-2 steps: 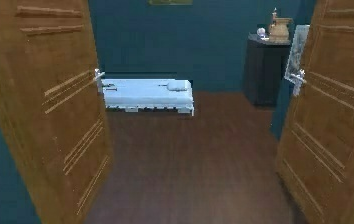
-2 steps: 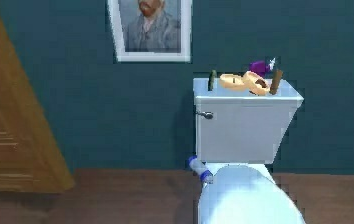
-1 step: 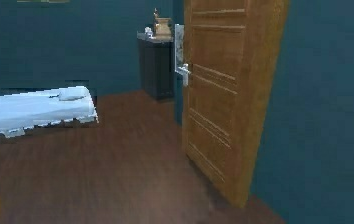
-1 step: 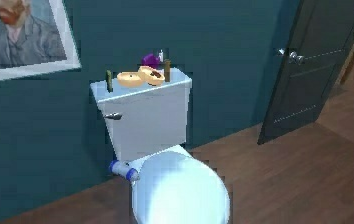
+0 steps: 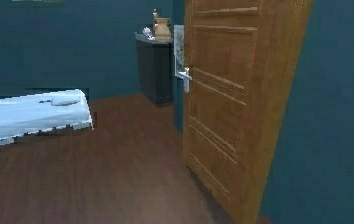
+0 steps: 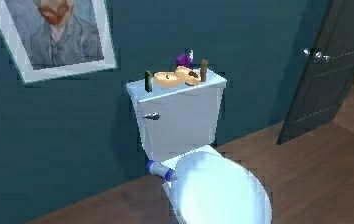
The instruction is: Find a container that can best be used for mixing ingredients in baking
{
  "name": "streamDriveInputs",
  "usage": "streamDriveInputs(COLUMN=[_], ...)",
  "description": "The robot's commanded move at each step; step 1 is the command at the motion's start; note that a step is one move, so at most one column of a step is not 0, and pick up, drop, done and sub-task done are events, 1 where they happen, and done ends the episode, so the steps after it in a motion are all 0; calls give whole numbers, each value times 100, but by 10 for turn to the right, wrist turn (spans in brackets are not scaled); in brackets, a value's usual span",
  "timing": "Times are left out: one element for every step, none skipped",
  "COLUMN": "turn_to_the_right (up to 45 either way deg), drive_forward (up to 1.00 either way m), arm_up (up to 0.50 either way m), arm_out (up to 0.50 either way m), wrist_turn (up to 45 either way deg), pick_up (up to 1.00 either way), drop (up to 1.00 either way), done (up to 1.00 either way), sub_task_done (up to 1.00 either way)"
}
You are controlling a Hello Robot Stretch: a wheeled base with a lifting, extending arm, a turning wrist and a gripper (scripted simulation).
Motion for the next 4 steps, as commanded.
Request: streamDriveInputs(turn_to_the_right=[-450, -450, -420, 0], drive_forward=[0, 0, 0, 45], arm_up=[0, 0, 0, 0], arm_out=[0, 0, 0, 0], wrist_turn=[0, 0, 0, 0], pick_up=[0, 0, 0, 0], drop=[0, 0, 0, 0], done=[0, 0, 0, 0], sub_task_done=[0, 0, 0, 0])
